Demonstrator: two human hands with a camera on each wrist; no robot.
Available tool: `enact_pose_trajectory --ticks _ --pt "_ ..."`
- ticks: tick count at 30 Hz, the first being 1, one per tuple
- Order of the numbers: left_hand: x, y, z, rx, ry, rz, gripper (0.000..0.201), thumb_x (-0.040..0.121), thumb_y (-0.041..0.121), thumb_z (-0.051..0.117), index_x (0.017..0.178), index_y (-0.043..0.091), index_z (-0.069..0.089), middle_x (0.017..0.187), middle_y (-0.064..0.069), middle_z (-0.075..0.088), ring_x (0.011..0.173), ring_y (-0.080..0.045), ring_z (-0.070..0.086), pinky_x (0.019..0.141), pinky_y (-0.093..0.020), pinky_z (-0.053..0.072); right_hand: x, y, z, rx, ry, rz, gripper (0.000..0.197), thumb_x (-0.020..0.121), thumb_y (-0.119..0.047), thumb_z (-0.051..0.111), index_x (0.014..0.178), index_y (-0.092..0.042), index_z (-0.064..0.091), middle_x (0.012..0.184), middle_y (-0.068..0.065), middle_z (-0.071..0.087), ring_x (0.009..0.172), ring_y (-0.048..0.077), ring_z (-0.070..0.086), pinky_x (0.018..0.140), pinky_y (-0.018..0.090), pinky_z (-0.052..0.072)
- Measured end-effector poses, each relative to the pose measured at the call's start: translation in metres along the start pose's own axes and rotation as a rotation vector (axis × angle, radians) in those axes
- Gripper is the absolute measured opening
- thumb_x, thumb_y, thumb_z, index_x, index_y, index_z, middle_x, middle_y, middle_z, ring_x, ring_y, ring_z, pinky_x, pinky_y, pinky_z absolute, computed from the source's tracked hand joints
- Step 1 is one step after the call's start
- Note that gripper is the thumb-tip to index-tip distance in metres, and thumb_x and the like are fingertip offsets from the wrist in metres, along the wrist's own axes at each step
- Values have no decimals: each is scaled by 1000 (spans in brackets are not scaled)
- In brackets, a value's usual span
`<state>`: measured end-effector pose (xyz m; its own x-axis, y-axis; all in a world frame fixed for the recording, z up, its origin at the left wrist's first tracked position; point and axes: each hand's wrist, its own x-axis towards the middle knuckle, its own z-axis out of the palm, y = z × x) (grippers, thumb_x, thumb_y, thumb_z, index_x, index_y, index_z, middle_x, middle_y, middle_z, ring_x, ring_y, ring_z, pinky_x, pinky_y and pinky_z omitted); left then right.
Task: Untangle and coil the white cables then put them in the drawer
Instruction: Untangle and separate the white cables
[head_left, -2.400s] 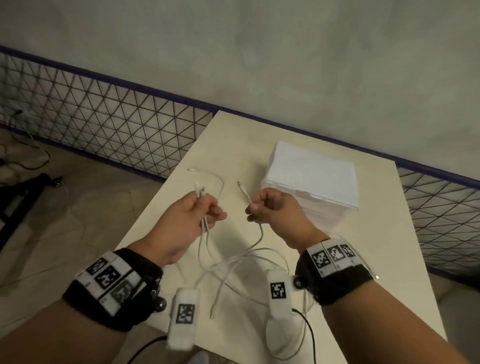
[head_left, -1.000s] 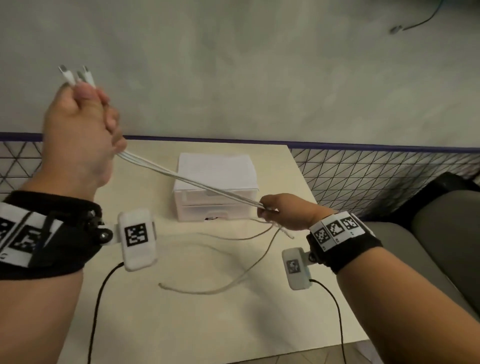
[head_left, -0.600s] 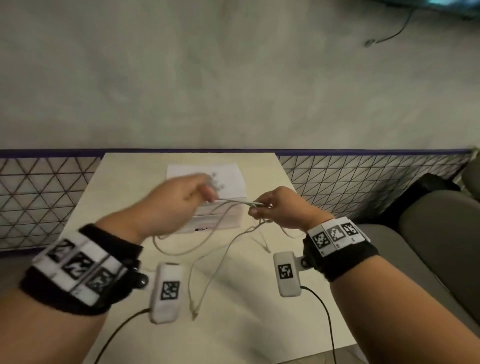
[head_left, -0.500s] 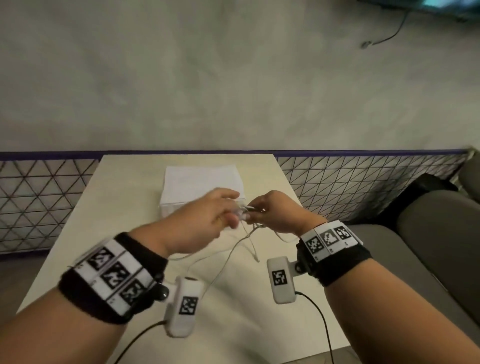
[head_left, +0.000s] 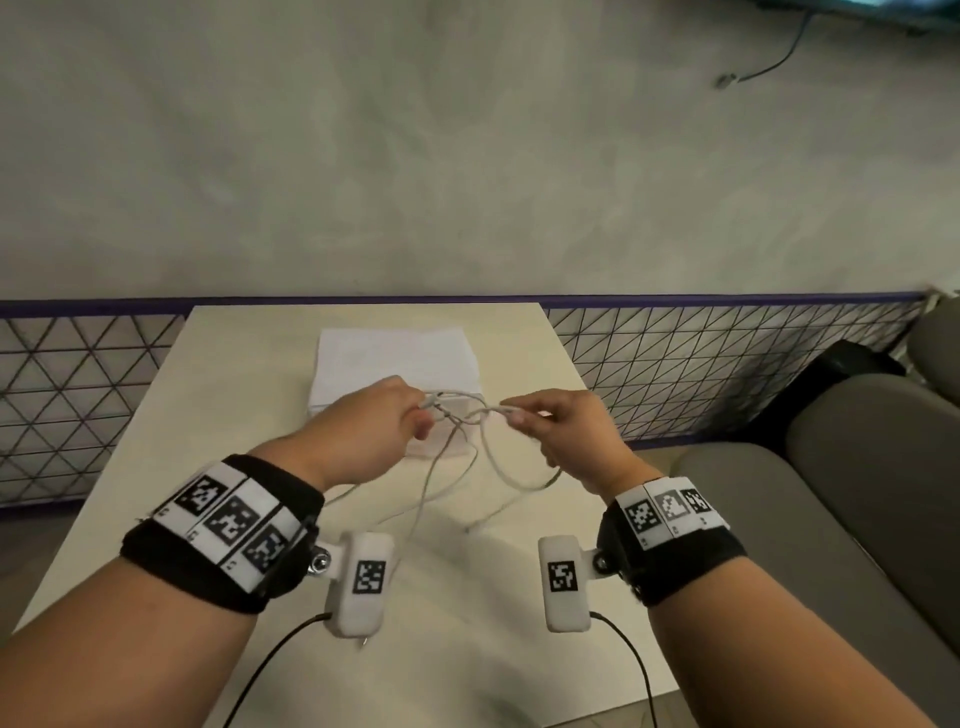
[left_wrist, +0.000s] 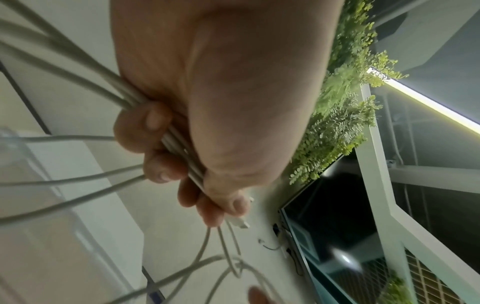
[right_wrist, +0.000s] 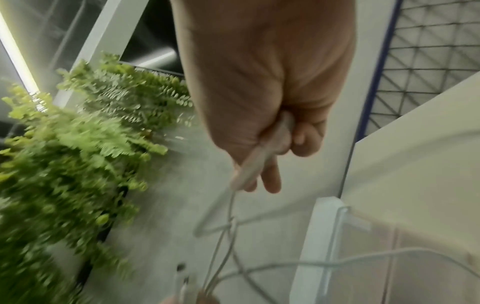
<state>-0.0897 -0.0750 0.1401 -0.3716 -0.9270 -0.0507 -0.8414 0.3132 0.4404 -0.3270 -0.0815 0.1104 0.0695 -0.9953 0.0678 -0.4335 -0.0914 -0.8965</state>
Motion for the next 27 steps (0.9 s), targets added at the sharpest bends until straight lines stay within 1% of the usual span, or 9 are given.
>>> enact_pose_trajectory --ticks 3,9,12,15,16,18,22,24,27 --pt "0 -16 -3 -14 10 -74 31 97 30 35 84 17 61 98 -4 51 88 -24 56 81 -36 44 2 14 -8 191 155 98 8 86 -22 67 83 -24 73 70 0 70 41 12 41 41 23 38" --pt "-7 -31 -4 -45 41 -159 33 98 28 35 87 14 63 98 -6 55 88 -23 55 74 -31 37 10 52 -22 340 352 544 10 90 -11 53 91 -4 60 70 10 60 47 18 51 44 27 41" --pt "-10 -34 -2 -60 39 -168 33 99 29 35 87 14 62 99 -5 55 87 -22 55 72 -31 37 10 63 -21 33 205 657 19 89 -11 50 101 1 60 78 12 65 58 21 56 52 28 45" --pt "-11 -33 2 -37 -2 -146 31 99 31 35 79 23 57 98 -2 53 85 -19 54 71 -30 35 7 60 -9 -552 -85 457 32 85 -13 56 116 -11 61 115 8 67 95 23 62 82 31 49" --pt "-11 -31 3 -27 -22 -136 30 99 31 35 76 26 54 96 -1 52 84 -19 53 70 -30 36 7 54 -4 -600 -101 357 39 84 -12 56 122 -17 59 123 3 64 105 21 60 89 28 46" --pt "-11 -28 8 -7 -51 -109 29 98 33 37 73 28 52 93 2 52 85 -18 54 72 -31 39 7 33 9 -514 -78 157 46 82 -7 53 125 -24 58 127 -5 62 98 13 61 87 20 43" --pt "-11 -23 18 -1 -66 -85 30 97 36 38 80 21 58 94 2 56 87 -18 55 78 -34 44 7 -2 37 -330 -221 -71 43 82 -17 62 125 -26 59 116 -9 67 56 -3 52 74 17 42" --pt "-11 -21 21 -8 -55 -82 30 97 36 38 81 20 59 95 1 56 87 -18 55 80 -36 45 6 -6 50 -436 -265 -107 42 82 -35 68 122 -26 60 98 -7 69 64 -4 54 75 18 41" --pt "-12 -23 22 19 -78 -107 31 97 37 37 78 23 57 94 2 53 86 -17 55 78 -33 44 7 -5 56 -431 -200 -69 31 82 -33 69 110 -19 67 77 -3 64 73 12 60 71 21 42"
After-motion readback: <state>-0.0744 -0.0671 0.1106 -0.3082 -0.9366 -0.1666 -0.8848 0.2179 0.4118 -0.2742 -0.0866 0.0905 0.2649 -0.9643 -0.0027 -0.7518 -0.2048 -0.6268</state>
